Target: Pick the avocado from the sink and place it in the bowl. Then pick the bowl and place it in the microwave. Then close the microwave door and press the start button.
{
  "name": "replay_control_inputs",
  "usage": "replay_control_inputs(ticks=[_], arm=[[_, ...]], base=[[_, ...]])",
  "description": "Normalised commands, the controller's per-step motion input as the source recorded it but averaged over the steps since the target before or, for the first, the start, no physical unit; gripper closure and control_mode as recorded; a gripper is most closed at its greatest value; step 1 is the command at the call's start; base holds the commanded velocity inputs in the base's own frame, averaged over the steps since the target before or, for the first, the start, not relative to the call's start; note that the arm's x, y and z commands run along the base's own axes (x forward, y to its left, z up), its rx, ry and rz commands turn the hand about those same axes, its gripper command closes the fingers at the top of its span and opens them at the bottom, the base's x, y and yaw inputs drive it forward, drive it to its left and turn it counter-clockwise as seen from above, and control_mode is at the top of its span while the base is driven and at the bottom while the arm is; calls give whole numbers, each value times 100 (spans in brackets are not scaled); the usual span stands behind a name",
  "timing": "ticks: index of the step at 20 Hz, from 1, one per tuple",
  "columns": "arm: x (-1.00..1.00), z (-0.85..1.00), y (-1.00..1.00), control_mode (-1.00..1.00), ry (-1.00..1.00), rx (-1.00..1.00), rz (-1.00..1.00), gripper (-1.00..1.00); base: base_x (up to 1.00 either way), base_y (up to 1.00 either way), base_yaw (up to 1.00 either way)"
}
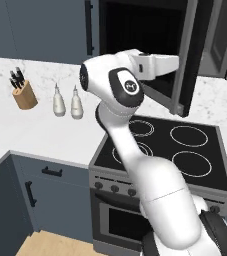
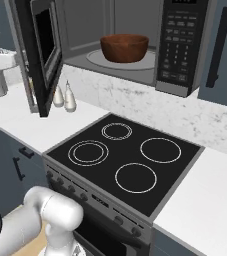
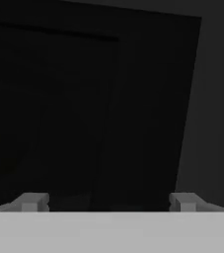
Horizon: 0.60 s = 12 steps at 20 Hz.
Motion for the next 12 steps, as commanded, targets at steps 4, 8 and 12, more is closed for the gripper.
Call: replay_control_inputs(ticks=[4,8,12], arm=[[8,7,-90,-100,0,24,5,-100],[42,0,-72,-100,0,17,7,-100],[55,-12,-56,-100,-2,12,15,-100]], base=[[0,0,0],[0,0,0],[0,0,0]])
